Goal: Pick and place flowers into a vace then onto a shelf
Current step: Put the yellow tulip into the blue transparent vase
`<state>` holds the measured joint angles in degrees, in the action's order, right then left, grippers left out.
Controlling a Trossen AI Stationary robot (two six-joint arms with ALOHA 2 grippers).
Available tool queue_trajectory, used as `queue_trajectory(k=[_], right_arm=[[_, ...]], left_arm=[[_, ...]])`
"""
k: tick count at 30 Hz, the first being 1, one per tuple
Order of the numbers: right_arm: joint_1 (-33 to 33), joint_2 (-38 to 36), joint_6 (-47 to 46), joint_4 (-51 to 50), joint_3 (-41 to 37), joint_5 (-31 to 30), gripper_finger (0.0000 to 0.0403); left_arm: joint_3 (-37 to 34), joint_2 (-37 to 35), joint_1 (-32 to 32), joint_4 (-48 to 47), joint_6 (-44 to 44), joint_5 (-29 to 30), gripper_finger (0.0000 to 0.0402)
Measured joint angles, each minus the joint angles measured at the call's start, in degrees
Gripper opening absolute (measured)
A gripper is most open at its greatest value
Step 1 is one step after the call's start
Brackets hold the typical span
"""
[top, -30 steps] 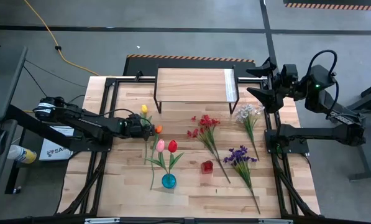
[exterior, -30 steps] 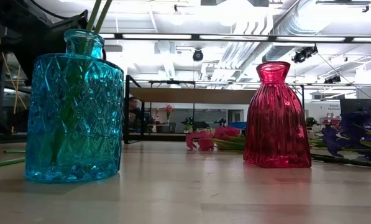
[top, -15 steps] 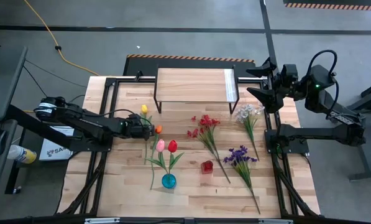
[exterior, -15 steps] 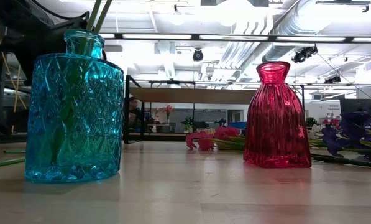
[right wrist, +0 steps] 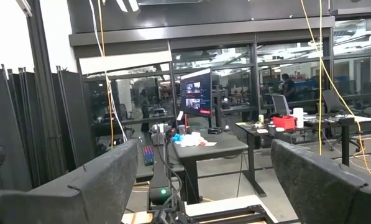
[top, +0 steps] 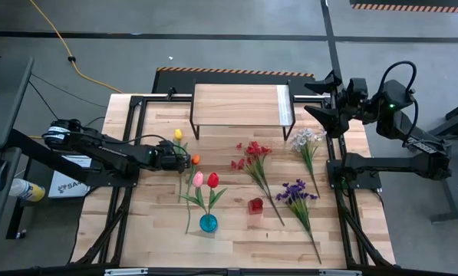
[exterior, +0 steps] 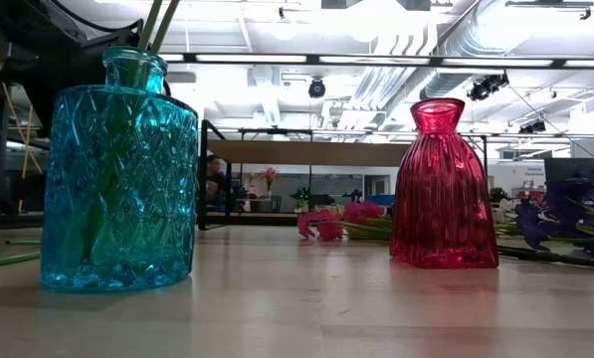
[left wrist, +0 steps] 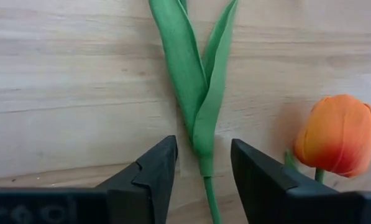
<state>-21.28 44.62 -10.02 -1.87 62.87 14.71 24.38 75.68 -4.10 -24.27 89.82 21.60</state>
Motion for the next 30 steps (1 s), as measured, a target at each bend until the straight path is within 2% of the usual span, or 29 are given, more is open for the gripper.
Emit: queue_trajectory(k=[6,13,22,26,30], right_arm=[[0.0,0.0,0.0,0.0,0.0,-0.04,0.0353],[0.0,0.0,-0.27,0.0,0.0,0.21,0.0354],[0.0,0.0,-0.46,0.0,0.0,0.77,0.0354],[0.02,0.0,-0.44,0.0,0.0,0.82,0.0354],[0.0,0.0,-0.44,-0.02,0.0,0.82,0.0354]], left_arm=[[2.79,0.37,0.36,-5.13,-2.38,-2.2,0.0191],[5.91,3.75,5.33,-9.08,-7.35,-8.32,0.019],[10.71,7.15,8.41,-12.88,-10.04,-9.5,0.0187],[10.67,7.14,8.68,-12.93,-10.03,-9.93,0.0162],[10.69,7.15,8.59,-13.1,-10.01,-9.82,0.012]])
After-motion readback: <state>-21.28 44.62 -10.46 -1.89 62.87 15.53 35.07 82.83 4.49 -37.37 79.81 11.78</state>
